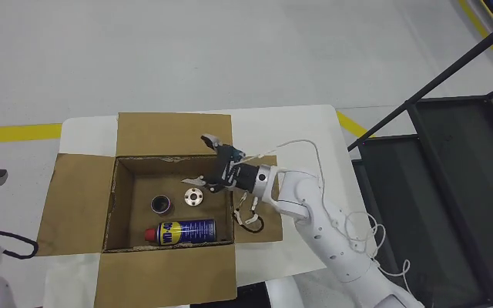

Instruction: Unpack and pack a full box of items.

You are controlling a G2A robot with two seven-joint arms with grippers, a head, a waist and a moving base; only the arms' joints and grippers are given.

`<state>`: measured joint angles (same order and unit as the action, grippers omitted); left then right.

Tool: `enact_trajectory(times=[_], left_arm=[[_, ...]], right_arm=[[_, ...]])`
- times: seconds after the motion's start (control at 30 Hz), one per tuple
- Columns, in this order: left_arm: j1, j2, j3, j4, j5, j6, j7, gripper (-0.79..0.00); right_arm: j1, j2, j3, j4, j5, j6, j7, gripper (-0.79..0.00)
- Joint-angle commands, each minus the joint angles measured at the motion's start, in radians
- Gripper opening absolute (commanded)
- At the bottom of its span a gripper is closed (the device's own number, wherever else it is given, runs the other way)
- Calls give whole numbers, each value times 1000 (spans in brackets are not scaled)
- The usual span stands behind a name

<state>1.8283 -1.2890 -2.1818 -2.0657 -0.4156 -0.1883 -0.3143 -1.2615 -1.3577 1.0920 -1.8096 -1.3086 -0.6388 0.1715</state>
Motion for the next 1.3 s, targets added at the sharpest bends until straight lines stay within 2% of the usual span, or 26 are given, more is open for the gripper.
enact_trajectory(times=[0.0,0.17,0.4,0.57,1.27], left_arm=[[0,0,0,0,0,0,0,0],[0,0,0,0,0,0,0,0],[0,0,0,0,0,0,0,0],[0,0,0,0,0,0,0,0],[0,0,0,0,0,0,0,0]], right_arm=[[-15,5,16,2,4,-12,-33,-34],[-58,19,67,15,-2,-41,-128,-3],[-139,40,159,6,-23,-47,-242,-34],[-198,54,223,11,-18,-68,-331,-15],[-411,99,440,53,0,-76,-529,0]])
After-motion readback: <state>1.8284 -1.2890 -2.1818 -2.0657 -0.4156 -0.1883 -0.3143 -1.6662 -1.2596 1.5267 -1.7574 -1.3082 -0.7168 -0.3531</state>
